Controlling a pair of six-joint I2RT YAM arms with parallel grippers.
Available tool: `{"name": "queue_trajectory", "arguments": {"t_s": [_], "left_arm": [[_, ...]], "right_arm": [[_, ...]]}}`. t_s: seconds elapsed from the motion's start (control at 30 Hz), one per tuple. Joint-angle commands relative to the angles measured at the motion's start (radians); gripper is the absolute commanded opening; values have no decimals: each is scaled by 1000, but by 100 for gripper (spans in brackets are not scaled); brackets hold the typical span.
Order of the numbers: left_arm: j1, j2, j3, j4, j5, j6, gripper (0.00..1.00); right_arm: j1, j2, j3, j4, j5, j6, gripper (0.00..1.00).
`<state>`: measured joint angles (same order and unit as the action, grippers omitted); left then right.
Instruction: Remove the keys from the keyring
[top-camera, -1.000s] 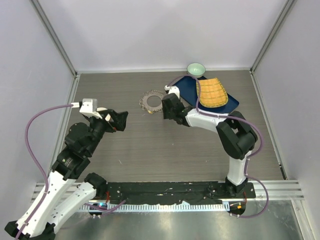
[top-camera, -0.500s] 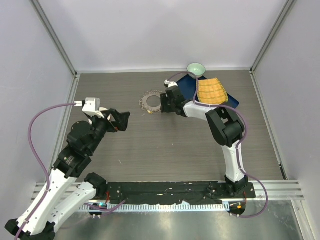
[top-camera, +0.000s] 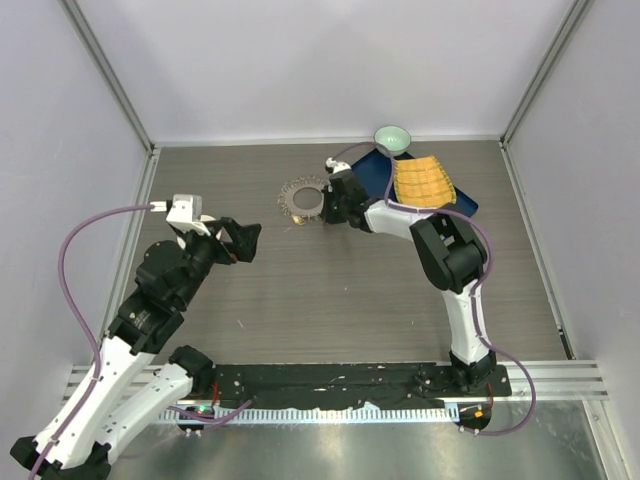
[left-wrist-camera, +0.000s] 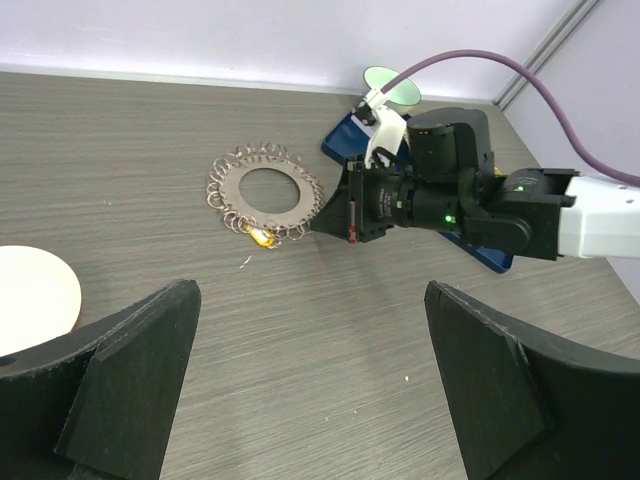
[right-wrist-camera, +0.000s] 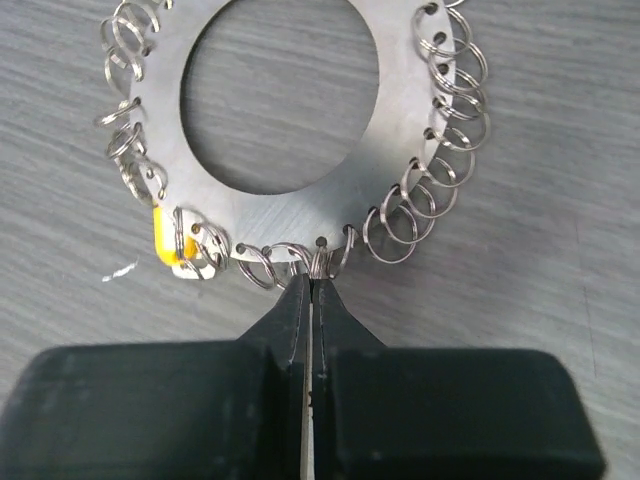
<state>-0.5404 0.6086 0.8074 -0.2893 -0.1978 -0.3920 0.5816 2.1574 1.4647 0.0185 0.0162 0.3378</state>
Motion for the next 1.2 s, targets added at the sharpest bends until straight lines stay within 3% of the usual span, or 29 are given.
{"name": "queue_trajectory", "arguments": {"t_s": [0.0, 0.4, 0.6, 0.8, 1.0, 1.17], "left_arm": [[2, 8, -1, 44, 20, 15, 100], [2, 40, -51, 102, 37, 58, 99], [2, 39, -60, 101, 6, 90, 97], [0, 43, -62, 107, 1, 105, 97], [0, 28, -57, 102, -14, 87, 97], [2, 16, -63, 108, -89, 50, 98]], "right_arm": [[3, -207, -90, 9, -41, 9, 1], [11, -559, -357, -12, -76, 92, 1], [43, -789, -420, -161, -70, 201, 1], [165, -970, -464, -308, 57, 311, 1], [190, -921, -504, -316, 146, 365, 1], [188, -710, -426, -288, 168, 369, 1]]}}
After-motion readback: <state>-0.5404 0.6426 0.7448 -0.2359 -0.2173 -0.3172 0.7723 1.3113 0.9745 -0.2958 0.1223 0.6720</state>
